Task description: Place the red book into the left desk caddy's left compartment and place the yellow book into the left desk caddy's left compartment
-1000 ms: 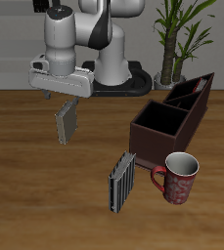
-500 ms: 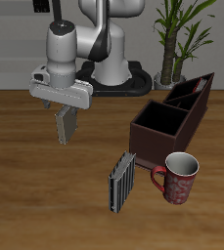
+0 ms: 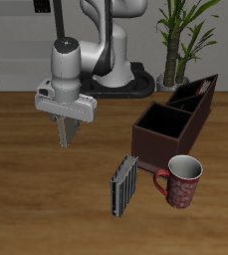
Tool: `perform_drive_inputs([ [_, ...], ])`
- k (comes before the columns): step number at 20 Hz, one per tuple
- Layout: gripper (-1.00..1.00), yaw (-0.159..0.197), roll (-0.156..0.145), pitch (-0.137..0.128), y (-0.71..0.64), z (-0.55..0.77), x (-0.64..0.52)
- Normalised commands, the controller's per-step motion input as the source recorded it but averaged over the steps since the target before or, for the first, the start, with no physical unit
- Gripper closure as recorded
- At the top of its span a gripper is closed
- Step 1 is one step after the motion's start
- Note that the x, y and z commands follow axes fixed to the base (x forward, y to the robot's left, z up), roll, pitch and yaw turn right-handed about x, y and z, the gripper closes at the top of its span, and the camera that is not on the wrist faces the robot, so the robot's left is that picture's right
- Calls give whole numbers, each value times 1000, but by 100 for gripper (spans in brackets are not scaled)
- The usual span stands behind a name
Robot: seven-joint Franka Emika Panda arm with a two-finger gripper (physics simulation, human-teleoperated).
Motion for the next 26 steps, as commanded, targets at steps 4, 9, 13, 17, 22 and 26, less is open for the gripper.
perform_drive_inputs([
  [4,100,-11,-8,6,-41,-51,-7],
  [9,100,-74,-30,-25,39,255,31],
  [13,100,-78,-47,-82,280,551,-49],
  [17,100,-122,-57,-85,359,560,-195],
  [22,100,-65,-37,-78,557,303,-352],
  [26,100,-83,-52,-76,435,124,-392],
])
